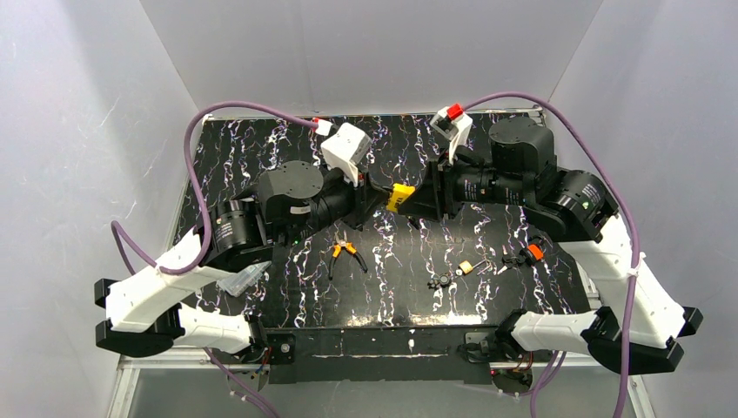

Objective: Lock with the key
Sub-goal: Lock the lock.

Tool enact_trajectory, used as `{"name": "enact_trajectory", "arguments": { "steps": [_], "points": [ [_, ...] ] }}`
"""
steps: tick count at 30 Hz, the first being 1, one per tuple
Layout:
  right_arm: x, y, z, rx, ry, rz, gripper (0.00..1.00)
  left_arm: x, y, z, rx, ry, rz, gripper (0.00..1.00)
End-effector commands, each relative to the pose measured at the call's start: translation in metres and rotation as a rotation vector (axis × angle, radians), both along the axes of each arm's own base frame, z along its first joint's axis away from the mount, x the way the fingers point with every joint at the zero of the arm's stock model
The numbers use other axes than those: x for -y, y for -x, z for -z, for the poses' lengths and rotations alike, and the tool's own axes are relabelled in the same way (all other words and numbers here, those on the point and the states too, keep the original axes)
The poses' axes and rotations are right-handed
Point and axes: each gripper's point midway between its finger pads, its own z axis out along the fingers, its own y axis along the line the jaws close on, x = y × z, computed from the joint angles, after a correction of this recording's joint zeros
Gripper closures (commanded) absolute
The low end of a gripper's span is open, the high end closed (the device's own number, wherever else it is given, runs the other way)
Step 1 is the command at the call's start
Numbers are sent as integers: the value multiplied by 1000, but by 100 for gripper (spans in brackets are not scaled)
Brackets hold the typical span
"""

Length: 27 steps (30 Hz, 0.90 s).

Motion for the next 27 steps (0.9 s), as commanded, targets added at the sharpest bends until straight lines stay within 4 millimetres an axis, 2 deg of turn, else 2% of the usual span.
{"name": "enact_trajectory", "arguments": {
  "steps": [1,8,16,27],
  "points": [
    [-32,12,-145,345,-445,-144,99,55,48,101,-198,-250,239,100],
    [-37,10,-149,354,-448,-152,99,62,55,106,-213,-254,262,100],
    [-40,10,-149,368,-454,-171,99,63,78,108,-251,-228,382,100],
    [-47,15,-162,386,-512,-221,99,73,95,96,-304,-115,451,100]
  ]
}}
